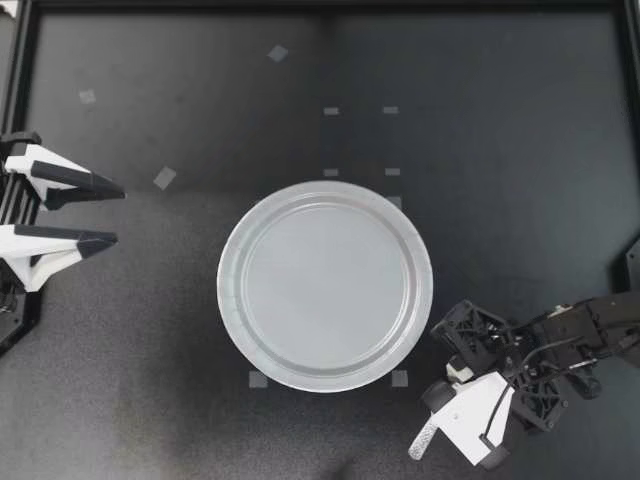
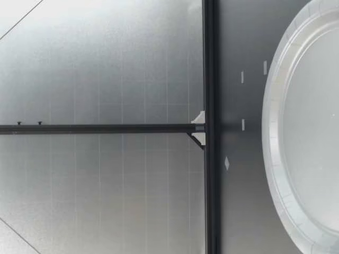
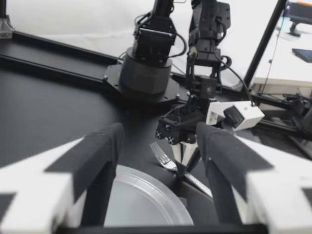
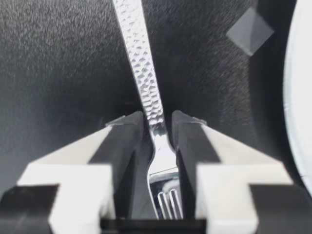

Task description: Pick up the fork and place it on the plate.

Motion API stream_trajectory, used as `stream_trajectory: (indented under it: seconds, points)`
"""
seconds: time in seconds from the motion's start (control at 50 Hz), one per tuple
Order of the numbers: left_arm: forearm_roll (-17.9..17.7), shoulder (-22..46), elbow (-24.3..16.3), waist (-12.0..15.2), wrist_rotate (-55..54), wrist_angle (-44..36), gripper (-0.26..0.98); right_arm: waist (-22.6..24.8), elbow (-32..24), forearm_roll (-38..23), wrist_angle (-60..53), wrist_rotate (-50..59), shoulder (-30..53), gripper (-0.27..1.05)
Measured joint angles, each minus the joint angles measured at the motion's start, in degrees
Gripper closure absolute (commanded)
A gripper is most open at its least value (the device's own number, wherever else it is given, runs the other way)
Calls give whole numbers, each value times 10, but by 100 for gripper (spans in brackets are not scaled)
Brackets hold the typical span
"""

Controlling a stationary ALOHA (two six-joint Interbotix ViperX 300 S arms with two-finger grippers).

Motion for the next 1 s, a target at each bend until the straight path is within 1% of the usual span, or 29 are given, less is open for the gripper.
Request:
stream_trajectory:
  seconds: [0.16,0.42,0.52,0.58,0.7,0.76,0.82,0.88,0.92,0.96,1.0]
  points:
    - [0,-2,3,0,0,-1,17,0,0,0,5,0,3,49]
    - [0,-4,9,0,-1,-2,17,0,-10,0,11,4,-3,67]
    - [0,-3,10,0,-3,-2,17,-1,-42,0,33,7,-25,69]
    - [0,-4,10,0,2,-2,16,-6,-76,0,47,16,-47,70]
    - [10,3,8,0,28,-14,16,-44,-151,0,54,69,-102,70]
    - [24,13,2,0,54,-32,13,-73,-173,0,30,101,-134,70]
    - [31,28,-8,0,86,-54,7,-98,-177,0,-18,122,-164,70]
    - [32,51,-19,0,122,-81,-2,-114,-161,0,-97,141,-192,70]
    - [33,66,-27,0,142,-101,-6,-120,-148,0,-147,146,-204,70]
    - [32,84,-37,0,166,-122,-8,-124,-126,0,-214,149,-214,70]
    - [32,100,-46,0,180,-141,-7,-129,-101,0,-285,153,-219,70]
